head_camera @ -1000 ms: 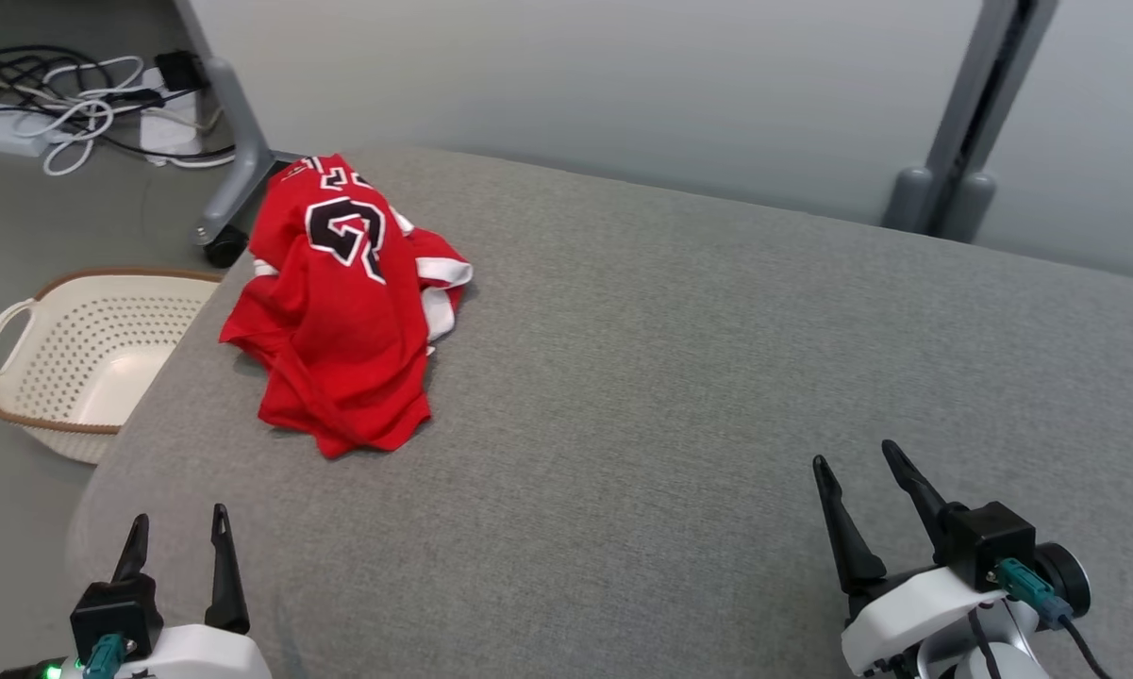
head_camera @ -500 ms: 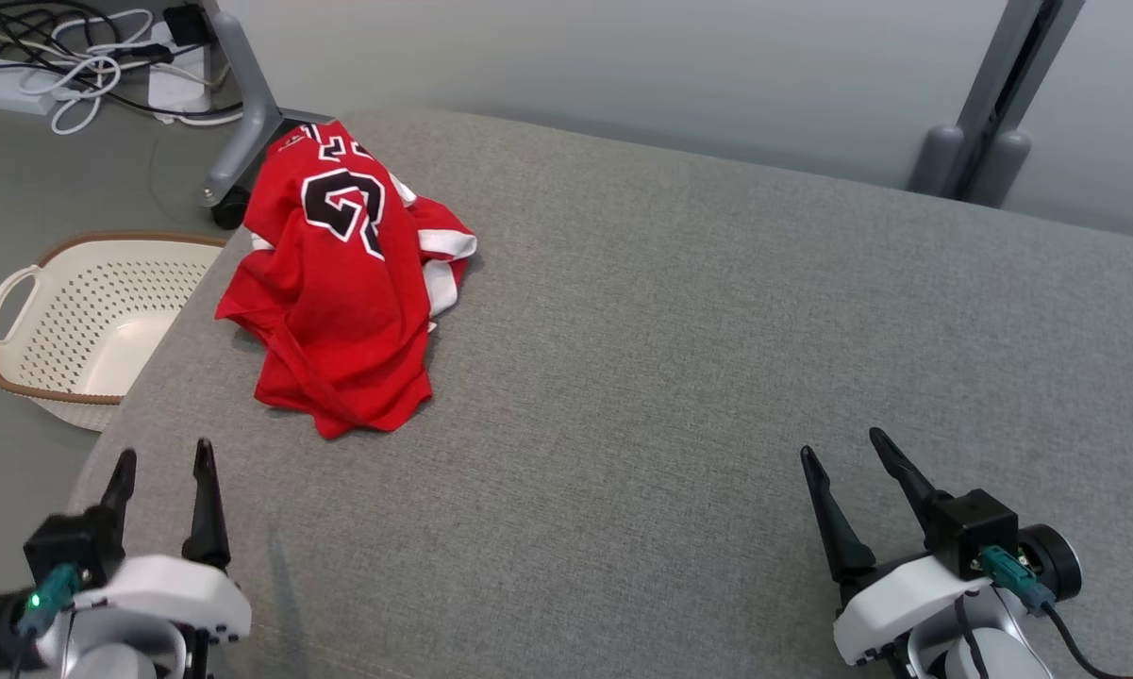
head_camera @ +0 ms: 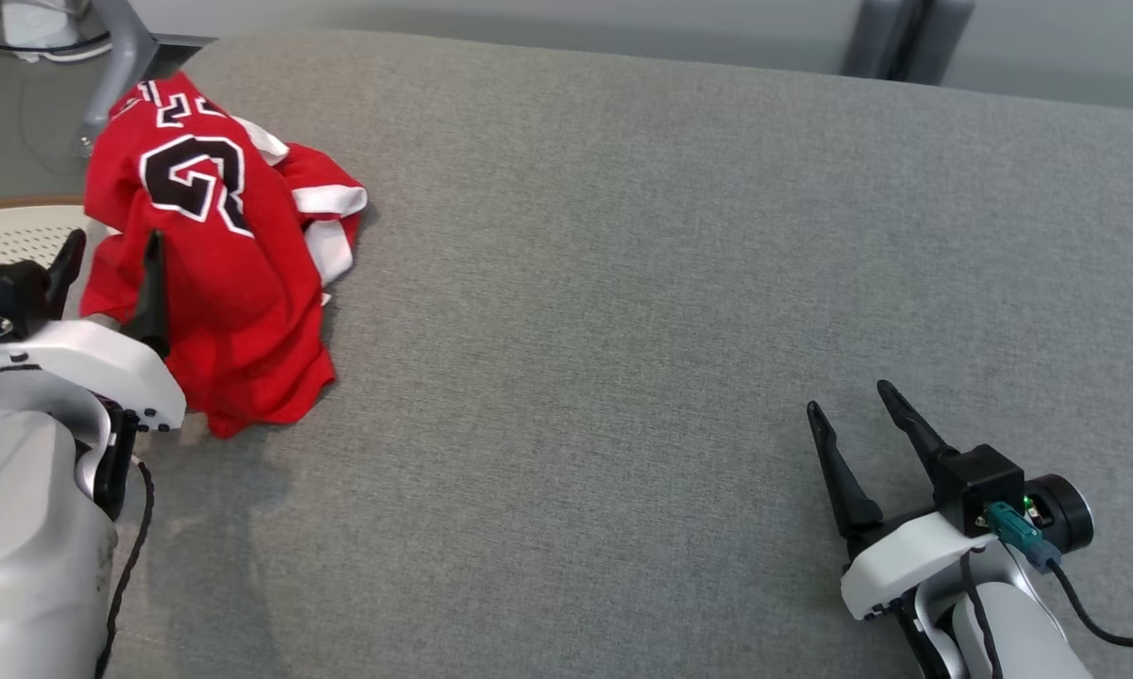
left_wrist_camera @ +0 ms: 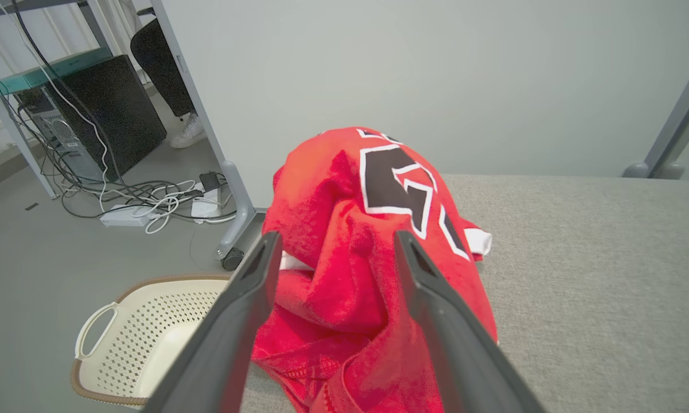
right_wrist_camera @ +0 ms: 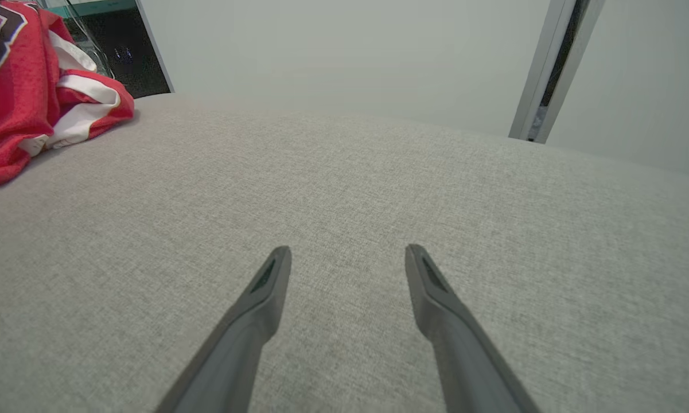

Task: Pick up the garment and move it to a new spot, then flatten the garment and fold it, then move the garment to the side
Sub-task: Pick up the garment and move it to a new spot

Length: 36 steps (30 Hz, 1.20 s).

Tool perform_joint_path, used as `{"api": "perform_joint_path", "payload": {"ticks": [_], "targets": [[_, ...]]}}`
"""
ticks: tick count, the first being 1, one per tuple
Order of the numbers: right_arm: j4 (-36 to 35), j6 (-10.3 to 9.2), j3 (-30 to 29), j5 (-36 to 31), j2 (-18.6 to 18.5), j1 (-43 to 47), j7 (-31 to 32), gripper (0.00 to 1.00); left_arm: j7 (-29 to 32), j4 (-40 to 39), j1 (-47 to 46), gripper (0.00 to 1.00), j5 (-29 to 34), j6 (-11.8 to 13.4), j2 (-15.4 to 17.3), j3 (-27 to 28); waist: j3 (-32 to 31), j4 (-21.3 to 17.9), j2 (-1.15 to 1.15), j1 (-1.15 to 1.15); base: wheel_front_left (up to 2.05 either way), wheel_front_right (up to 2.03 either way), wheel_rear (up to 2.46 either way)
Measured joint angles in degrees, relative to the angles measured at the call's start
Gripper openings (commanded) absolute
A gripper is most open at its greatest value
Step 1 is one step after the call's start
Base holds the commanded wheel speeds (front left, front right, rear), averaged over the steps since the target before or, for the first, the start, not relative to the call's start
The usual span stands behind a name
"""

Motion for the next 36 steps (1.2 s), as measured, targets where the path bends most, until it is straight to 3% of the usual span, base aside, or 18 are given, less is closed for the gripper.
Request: {"api": "perform_joint_path", "payload": {"ticks": [9, 11, 19, 25, 29, 36], "targets": [[0.03, 0.0, -0.81, -0.23, -0.11, -1.47, -0.01, 1.0, 3.44, 9.91, -6.98, 1.0, -7.28, -0.01, 3.88, -7.44, 4.14, -3.83, 0.0, 0.0, 0.0, 0.0, 0.0], [0.03, 0.0, -0.92, -0.2, -0.04, -1.66, -0.01, 1.0, 3.33, 11.31, -7.93, 0.0, -8.53, -0.01, 3.81, -8.24, 4.66, -4.34, 0.0, 0.0, 0.0, 0.0, 0.0], [0.46, 0.0, -2.47, 0.65, 0.46, -1.76, -0.01, 1.0, -0.26, 11.18, -10.59, 0.0, -9.06, -0.01, 3.91, -10.15, 3.83, -4.71, 0.0, 0.0, 0.0, 0.0, 0.0], [0.45, 0.0, -3.99, 1.21, 0.88, -1.23, 0.0, 1.0, -0.68, 2.09, -13.1, 0.0, -6.73, -0.01, 3.25, -11.81, 1.59, -5.3, 0.0, 0.0, 0.0, 0.0, 0.0], [1.08, 0.0, -4.11, 2.01, 1.1, -0.72, -0.01, 1.0, -0.79, -4.09, -13.39, 0.0, -6.02, -0.01, 0.15, -14.28, 0.15, -6.79, 0.0, 0.0, 0.0, 0.0, 0.0], [1.48, 0.0, -4.15, 3.21, 1.26, 0.71, 0.0, 1.0, -0.71, -12.03, -11.61, 0.0, -8.25, -0.01, -8.1, -28.21, -2.08, -11.26, 0.0, 0.0, 0.0, 0.0, 0.0]]}}
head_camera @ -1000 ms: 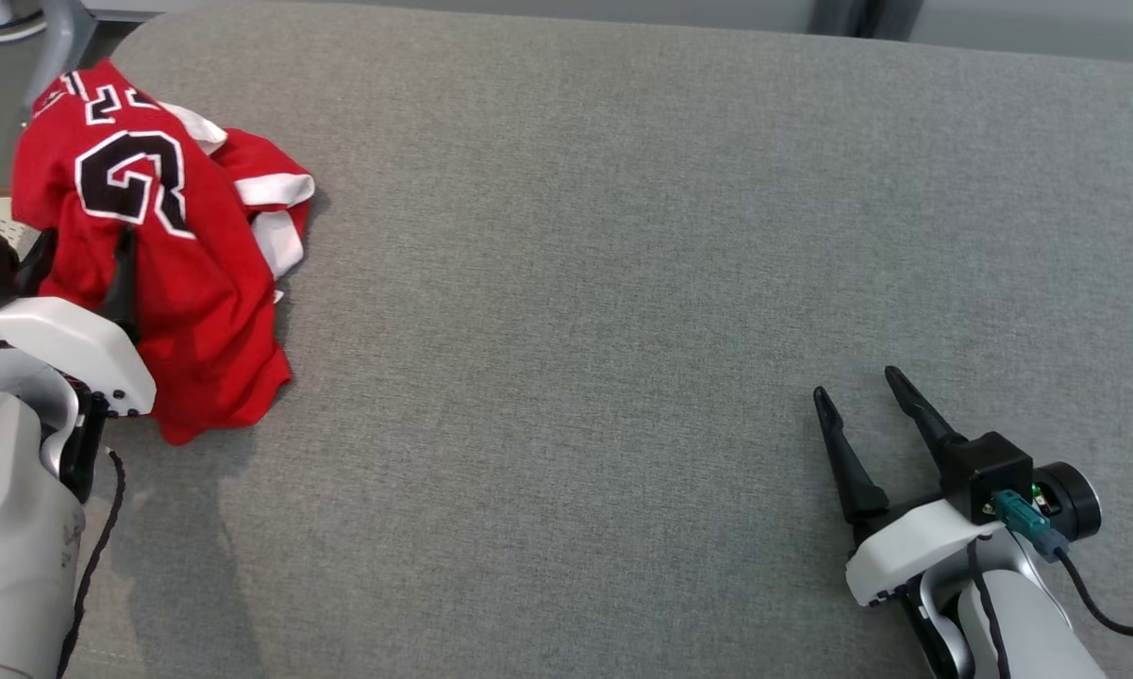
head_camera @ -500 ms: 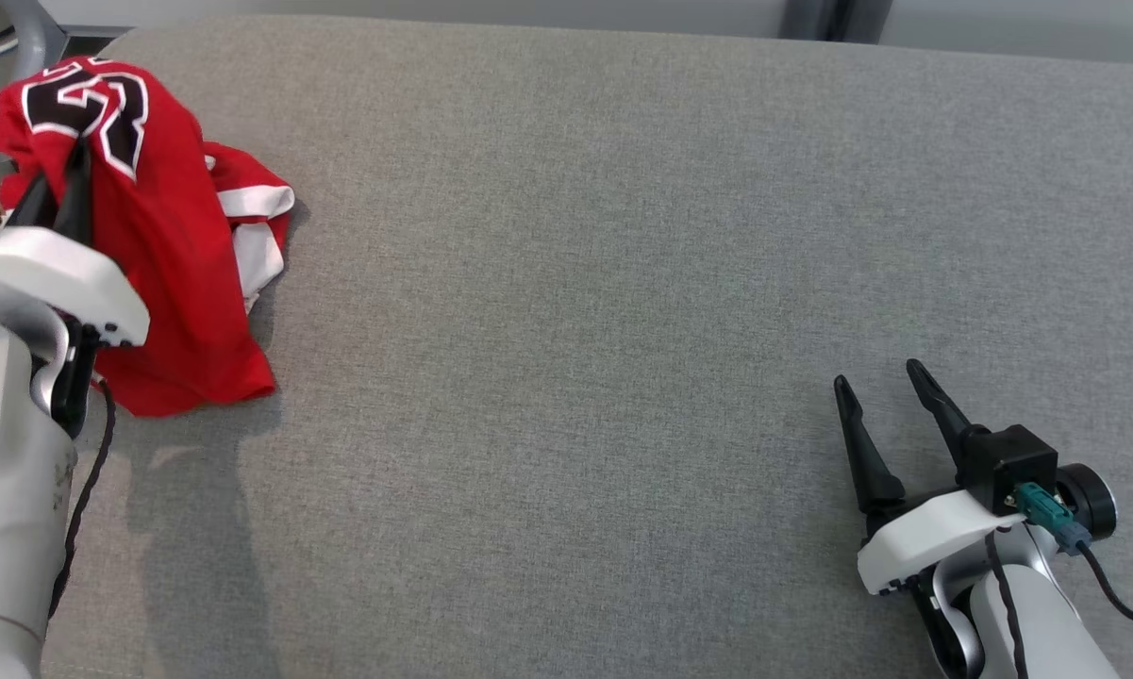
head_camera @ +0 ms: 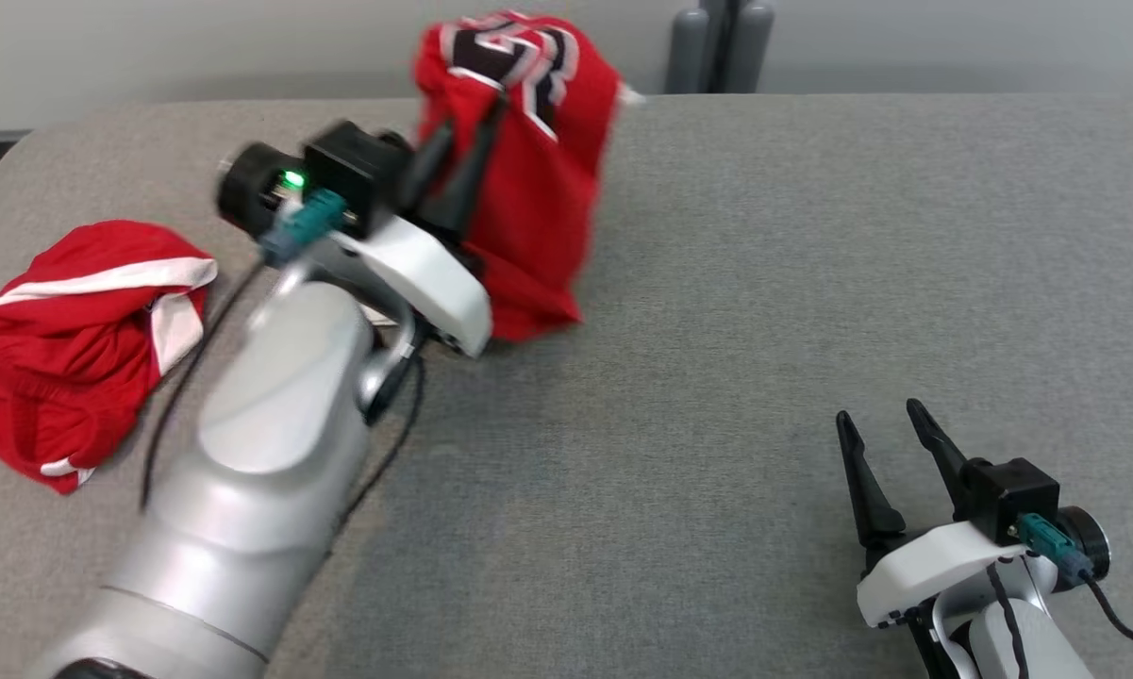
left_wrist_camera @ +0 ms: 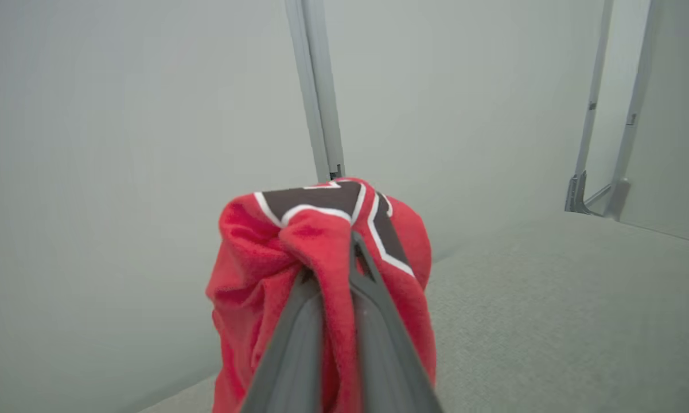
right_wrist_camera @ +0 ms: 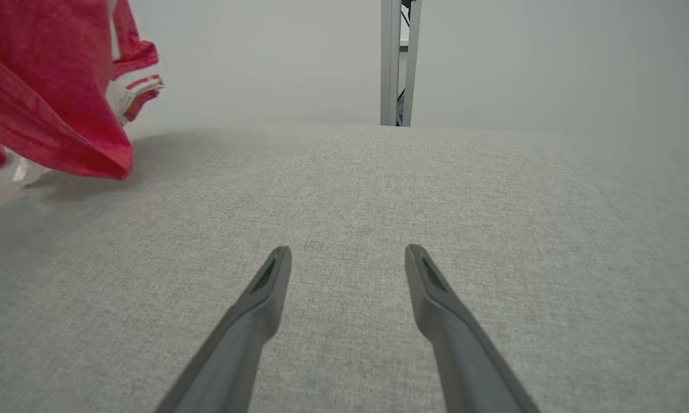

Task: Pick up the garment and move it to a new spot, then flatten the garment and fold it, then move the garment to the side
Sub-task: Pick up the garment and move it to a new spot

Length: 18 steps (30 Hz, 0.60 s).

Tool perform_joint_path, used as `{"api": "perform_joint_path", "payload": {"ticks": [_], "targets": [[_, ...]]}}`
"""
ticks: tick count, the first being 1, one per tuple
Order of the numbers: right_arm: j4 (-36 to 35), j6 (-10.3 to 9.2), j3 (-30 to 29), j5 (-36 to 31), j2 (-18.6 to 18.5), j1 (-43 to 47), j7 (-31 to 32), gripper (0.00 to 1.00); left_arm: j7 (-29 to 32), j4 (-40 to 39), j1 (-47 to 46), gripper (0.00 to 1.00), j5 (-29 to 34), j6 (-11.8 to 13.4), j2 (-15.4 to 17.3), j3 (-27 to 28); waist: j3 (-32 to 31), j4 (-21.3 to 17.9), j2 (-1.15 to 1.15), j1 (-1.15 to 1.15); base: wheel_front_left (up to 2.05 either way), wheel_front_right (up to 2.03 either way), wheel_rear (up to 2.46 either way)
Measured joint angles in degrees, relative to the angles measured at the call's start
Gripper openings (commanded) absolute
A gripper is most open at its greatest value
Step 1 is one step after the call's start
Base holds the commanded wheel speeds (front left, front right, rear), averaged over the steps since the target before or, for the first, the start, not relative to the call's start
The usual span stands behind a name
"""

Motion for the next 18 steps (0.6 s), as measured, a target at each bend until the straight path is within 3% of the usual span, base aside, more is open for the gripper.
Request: {"api": "perform_joint_path", "payload": {"ticks": [5, 10, 11, 12, 13, 18], "targets": [[-0.16, 0.0, -0.1, 0.86, 0.02, 1.05, -0.01, 1.0, 0.29, -4.16, 3.15, 0.0, -5.43, 0.0, -3.63, -10.21, -1.1, -3.49, 0.0, 0.0, 0.0, 0.0, 0.0], [-0.68, -0.01, -0.93, 1.35, 0.01, 2.08, -0.01, 1.0, 0.15, -5.43, 7.95, 0.0, -9.64, 0.0, -4.57, -18.4, -1.9, -6.48, 0.0, 0.0, 0.0, 0.0, 0.0], [-0.93, -0.01, -0.96, 1.42, 0.01, 2.1, -0.01, 1.0, 0.11, -4.15, 8.57, 0.18, -9.64, 0.0, -4.56, -18.92, -1.91, -6.76, 0.0, 0.0, 0.0, 0.0, 0.0], [-1.14, 0.0, -1.03, 1.42, 0.01, 2.15, -0.01, 1.0, 0.11, -2.64, 9.07, 0.51, -9.42, 0.29, -4.55, -18.98, -1.85, -6.95, 0.0, 0.0, 0.0, 0.0, 0.0], [-1.24, -0.01, -1.09, 1.43, 0.02, 2.23, -0.01, 1.0, 0.1, -1.11, 9.47, 1.0, -9.15, 1.1, -4.39, -18.82, -1.76, -7.04, 0.0, 0.0, 0.0, 0.0, 0.0], [-1.87, 0.0, -1.38, 1.87, 0.03, 2.25, -0.01, 1.0, -0.09, 6.27, 11.98, 1.0, -7.67, 6.76, 0.51, -14.68, -2.07, -7.1, 0.0, 0.0, 0.0, 0.0, 0.0]]}}
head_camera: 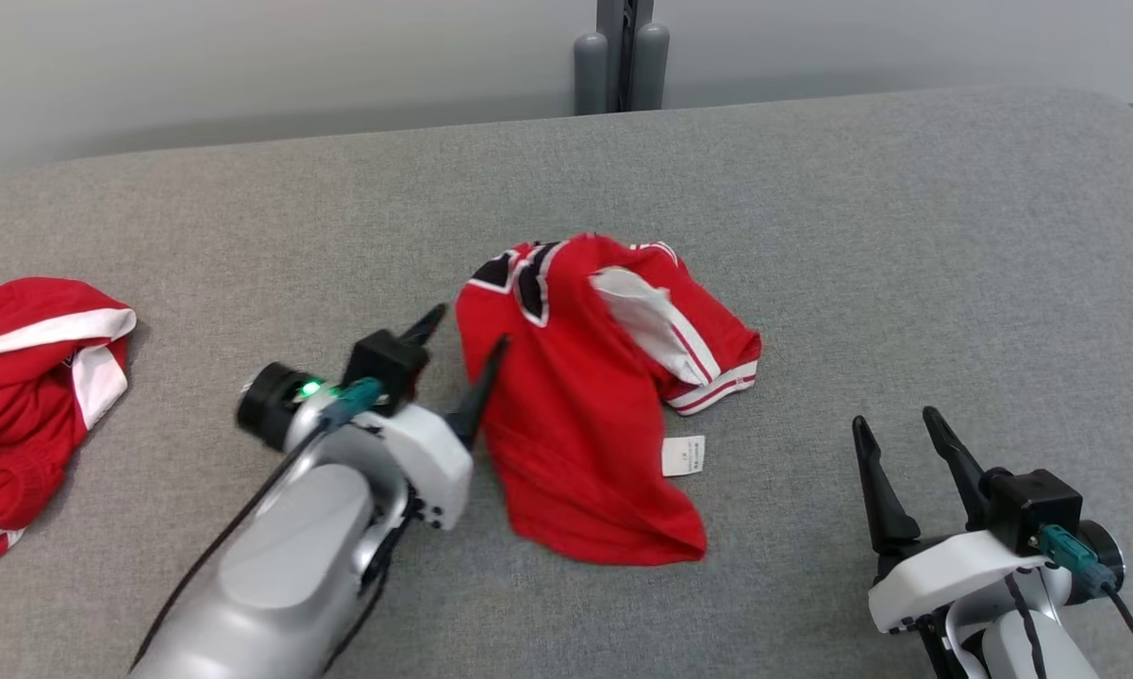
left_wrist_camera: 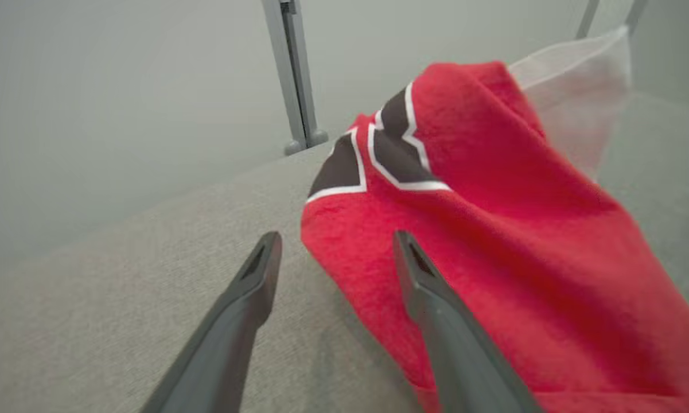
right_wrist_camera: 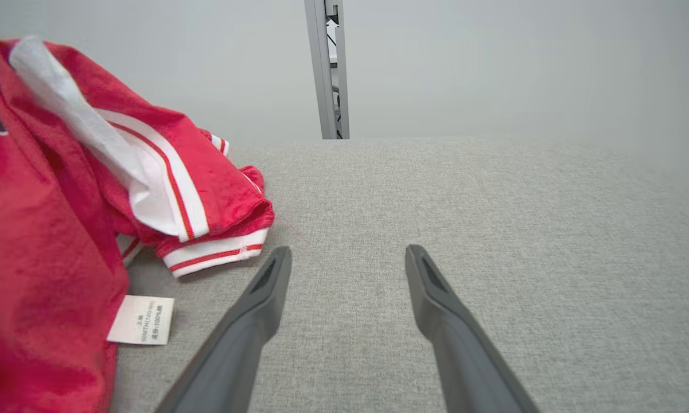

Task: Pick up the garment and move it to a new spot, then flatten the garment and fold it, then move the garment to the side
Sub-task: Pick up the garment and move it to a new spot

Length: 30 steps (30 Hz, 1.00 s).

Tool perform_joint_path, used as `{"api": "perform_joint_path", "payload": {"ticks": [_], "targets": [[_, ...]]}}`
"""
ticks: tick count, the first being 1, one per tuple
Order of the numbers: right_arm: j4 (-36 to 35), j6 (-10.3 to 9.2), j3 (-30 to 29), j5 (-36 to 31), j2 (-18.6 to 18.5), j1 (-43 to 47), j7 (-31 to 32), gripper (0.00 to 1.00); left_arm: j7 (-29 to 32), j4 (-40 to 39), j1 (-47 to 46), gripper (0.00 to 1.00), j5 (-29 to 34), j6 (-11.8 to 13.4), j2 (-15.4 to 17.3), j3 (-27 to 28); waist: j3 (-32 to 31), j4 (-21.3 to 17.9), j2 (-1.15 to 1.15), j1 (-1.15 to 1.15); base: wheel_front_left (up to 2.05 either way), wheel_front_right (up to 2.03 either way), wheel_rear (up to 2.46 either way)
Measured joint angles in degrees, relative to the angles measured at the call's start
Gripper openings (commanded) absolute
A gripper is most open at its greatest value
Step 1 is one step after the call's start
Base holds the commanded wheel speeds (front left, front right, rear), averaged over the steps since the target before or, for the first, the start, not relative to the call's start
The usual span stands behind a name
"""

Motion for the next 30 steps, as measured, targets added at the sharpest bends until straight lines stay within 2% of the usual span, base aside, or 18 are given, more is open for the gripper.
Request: {"api": "perform_joint_path", "payload": {"ticks": [4, 8, 14, 16, 21, 30], "targets": [[-0.55, 0.0, -0.21, 0.42, 0.0, 0.13, 0.0, 1.0, -0.03, 0.31, 4.52, 1.0, -0.76, 2.9, 2.94, 6.27, -1.14, 0.16, 0.0, 0.0, 0.0, 0.0, 0.0], [-0.93, 0.0, -0.63, 0.54, -0.01, 1.36, 0.0, 1.0, -0.04, -4.65, 11.77, 1.0, -0.91, 6.0, 4.94, 15.02, -3.0, 0.54, 0.0, 0.0, 0.0, 0.0, 0.0], [-1.47, 0.0, -1.11, 1.0, 0.01, 2.75, 0.0, 1.0, -0.03, -13.59, 24.73, 1.0, 2.27, 7.4, 3.93, 27.14, -5.74, 1.11, 0.0, 0.0, 0.0, 0.0, 0.0], [-1.42, 0.0, -1.13, 1.0, 0.0, 3.13, 0.0, 1.0, -0.04, -15.44, 26.76, 1.0, 2.96, 7.3, 3.5, 29.24, -6.21, 1.17, 0.0, 0.0, 0.0, 0.0, 0.0], [-1.26, -0.01, -1.26, 1.01, 0.02, 5.34, 0.0, 1.0, -0.03, -20.13, 35.5, 1.0, 7.83, 5.05, 0.76, 36.15, -8.62, 1.67, 0.0, 0.0, 0.0, 0.0, 0.0], [-0.82, -0.01, -1.67, 1.56, -0.02, 8.25, 0.0, 1.0, -0.04, -25.61, 41.91, 1.0, 14.35, 0.66, -3.2, 44.32, -11.35, 2.78, 0.0, 0.0, 0.0, 0.0, 0.0]]}}
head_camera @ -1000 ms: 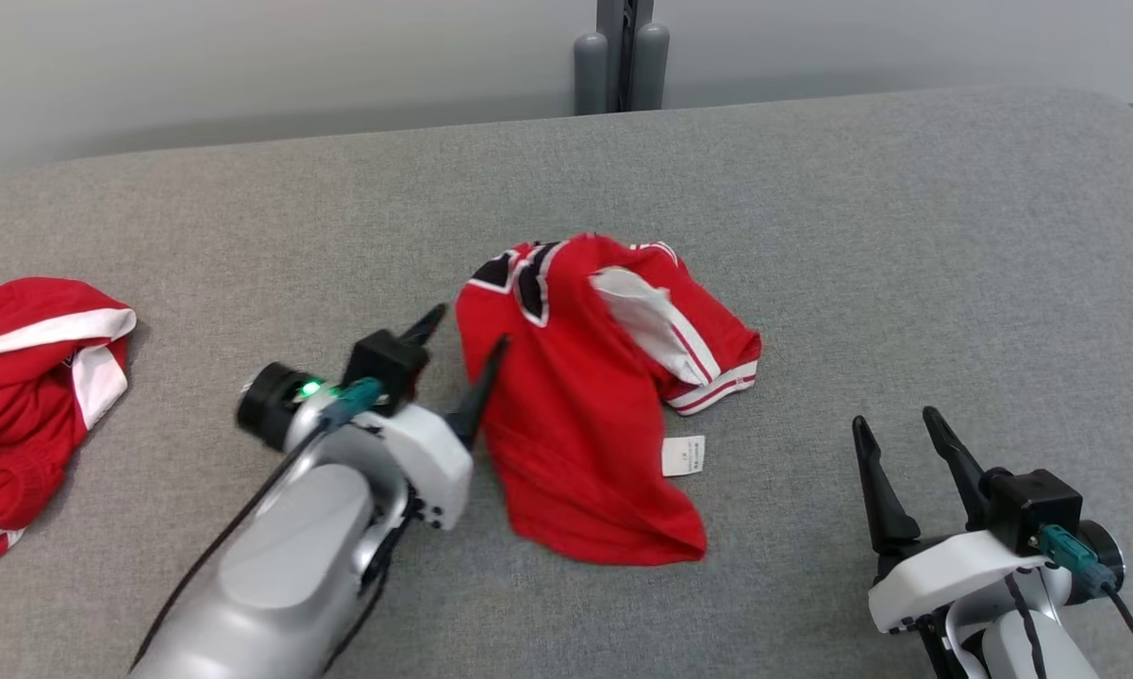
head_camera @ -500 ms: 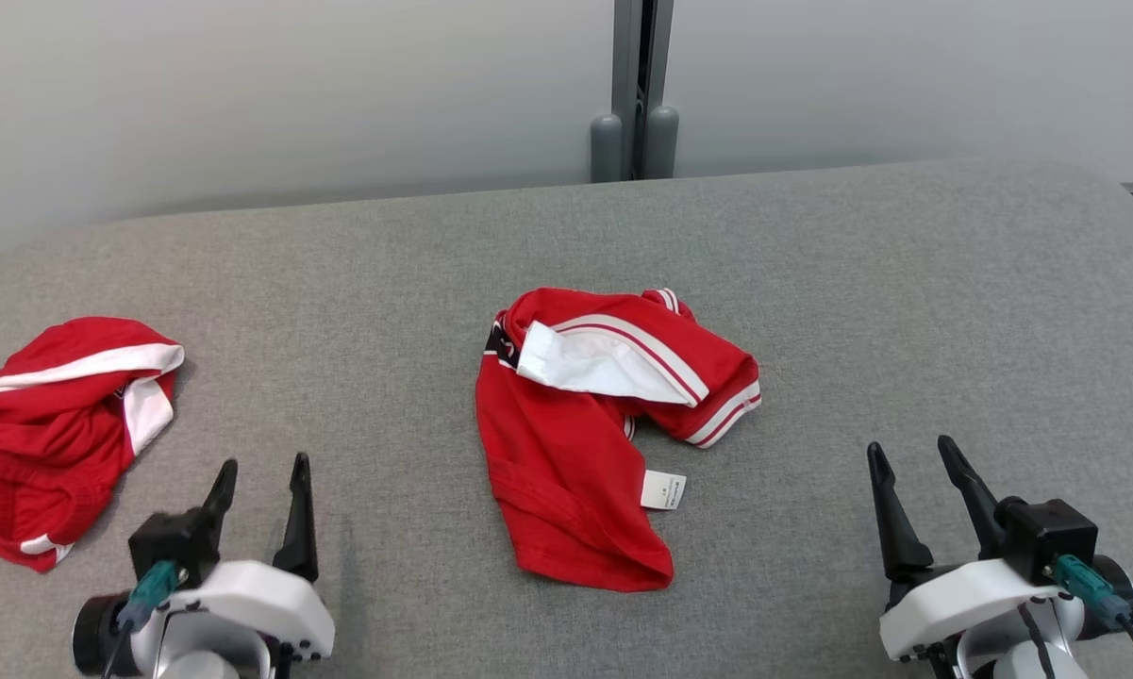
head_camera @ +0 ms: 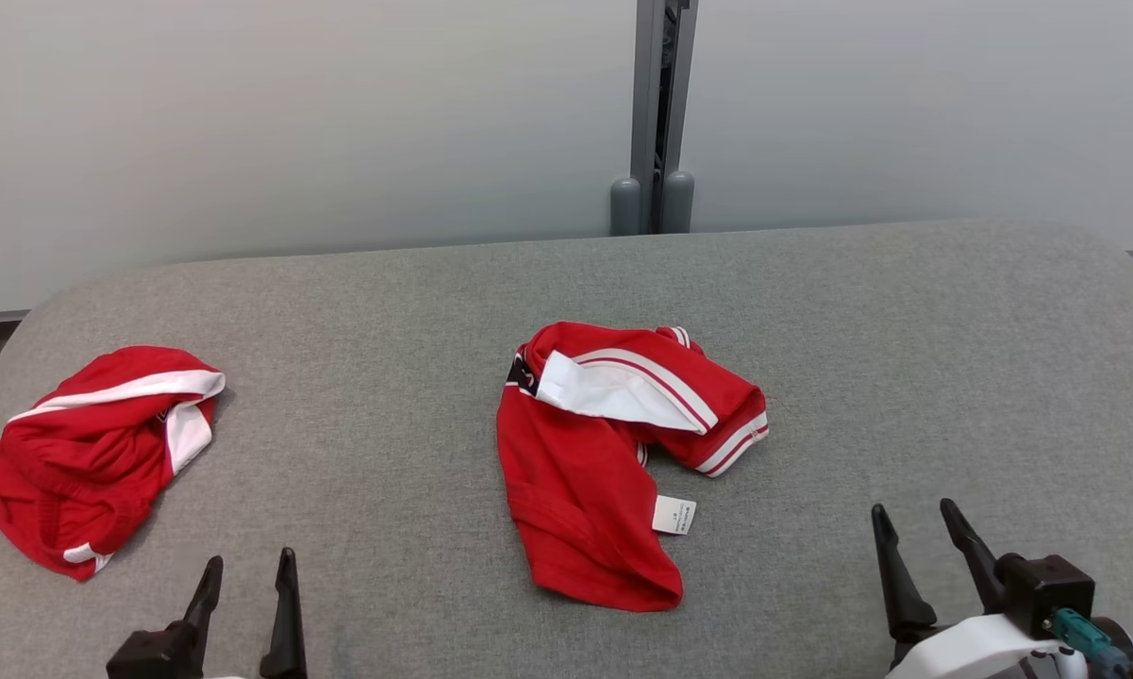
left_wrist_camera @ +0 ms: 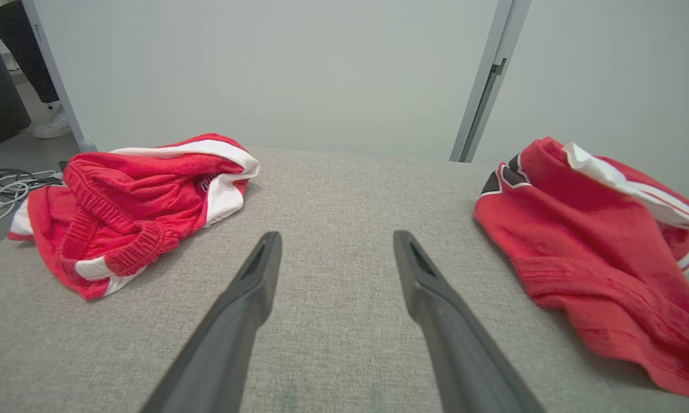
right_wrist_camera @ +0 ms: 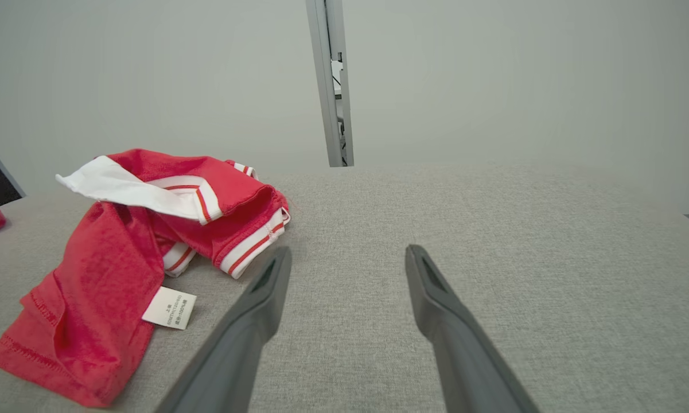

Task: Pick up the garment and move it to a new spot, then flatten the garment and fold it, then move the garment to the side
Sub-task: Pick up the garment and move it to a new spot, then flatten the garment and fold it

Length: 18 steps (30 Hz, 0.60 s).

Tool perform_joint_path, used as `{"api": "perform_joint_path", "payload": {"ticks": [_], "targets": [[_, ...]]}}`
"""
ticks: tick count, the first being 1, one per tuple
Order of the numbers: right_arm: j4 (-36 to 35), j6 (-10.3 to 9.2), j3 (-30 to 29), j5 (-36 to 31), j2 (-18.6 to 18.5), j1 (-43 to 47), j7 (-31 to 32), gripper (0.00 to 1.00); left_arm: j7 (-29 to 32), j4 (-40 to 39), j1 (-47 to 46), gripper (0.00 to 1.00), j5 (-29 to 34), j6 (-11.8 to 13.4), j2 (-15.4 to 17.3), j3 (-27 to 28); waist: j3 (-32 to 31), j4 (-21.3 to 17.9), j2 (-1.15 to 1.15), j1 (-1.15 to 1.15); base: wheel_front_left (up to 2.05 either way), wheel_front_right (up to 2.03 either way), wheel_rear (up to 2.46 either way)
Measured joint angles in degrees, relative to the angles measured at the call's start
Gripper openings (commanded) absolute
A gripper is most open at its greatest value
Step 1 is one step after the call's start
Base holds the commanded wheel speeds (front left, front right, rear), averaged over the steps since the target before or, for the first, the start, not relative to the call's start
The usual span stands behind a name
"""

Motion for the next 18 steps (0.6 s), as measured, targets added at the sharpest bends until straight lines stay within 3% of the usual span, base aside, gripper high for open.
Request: {"api": "perform_joint_path", "payload": {"ticks": [12, 18], "targets": [[1.03, 0.0, 3.92, -0.3, 0.02, -0.94, 0.0, 1.0, 0.0, 0.07, 0.1, 1.0, 2.31, -3.03, -1.71, -0.27, 1.23, 0.57, 0.0, 0.0, 0.0, 0.0, 0.0], [1.05, 0.0, 11.67, -0.07, 0.01, -6.62, 0.0, 1.0, 0.0, 0.34, -1.57, 1.0, 1.01, -3.03, -1.76, -3.45, 3.4, 2.37, 0.0, 0.0, 0.0, 0.0, 0.0]]}}
